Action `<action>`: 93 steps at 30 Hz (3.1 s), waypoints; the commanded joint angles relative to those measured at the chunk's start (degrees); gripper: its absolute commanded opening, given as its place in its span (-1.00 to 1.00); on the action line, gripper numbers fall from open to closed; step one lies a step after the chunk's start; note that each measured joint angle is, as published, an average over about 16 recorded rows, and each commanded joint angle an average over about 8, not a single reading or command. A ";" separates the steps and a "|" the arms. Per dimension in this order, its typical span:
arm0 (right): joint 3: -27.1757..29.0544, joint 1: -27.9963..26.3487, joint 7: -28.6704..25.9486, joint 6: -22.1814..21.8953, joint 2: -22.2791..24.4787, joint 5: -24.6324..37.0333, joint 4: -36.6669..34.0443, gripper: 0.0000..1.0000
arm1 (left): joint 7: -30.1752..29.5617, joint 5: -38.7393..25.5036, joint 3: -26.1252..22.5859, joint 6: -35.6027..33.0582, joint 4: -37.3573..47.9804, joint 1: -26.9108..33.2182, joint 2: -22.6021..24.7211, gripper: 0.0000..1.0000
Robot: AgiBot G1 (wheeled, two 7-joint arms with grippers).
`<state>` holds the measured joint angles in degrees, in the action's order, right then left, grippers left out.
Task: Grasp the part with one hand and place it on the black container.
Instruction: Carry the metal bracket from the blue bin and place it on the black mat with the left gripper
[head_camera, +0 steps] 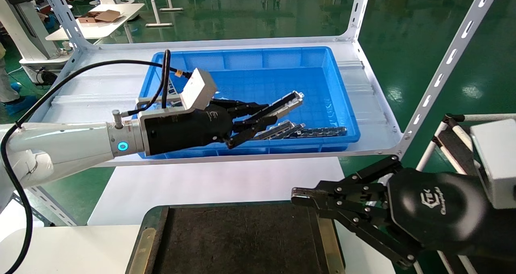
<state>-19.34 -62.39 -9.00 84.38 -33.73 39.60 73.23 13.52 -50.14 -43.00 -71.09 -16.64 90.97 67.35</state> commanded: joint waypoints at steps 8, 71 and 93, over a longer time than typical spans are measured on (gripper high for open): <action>-0.01 0.00 0.01 0.00 0.00 -0.01 0.00 -1.00 | -3.95 1.68 0.02 -4.61 -11.84 -7.51 -5.85 -1.00; -0.09 -0.02 0.05 -0.04 0.04 -0.06 0.00 -1.00 | -32.30 13.83 -27.39 90.93 -36.67 -36.20 9.08 -1.00; -0.12 -0.03 0.06 -0.05 0.05 -0.08 0.00 -1.00 | -25.45 29.84 -34.74 103.28 -44.11 -33.82 9.12 -1.00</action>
<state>-19.46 -62.42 -8.94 84.33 -33.68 39.51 73.23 -12.02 -20.43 -77.67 31.95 -60.45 57.17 76.53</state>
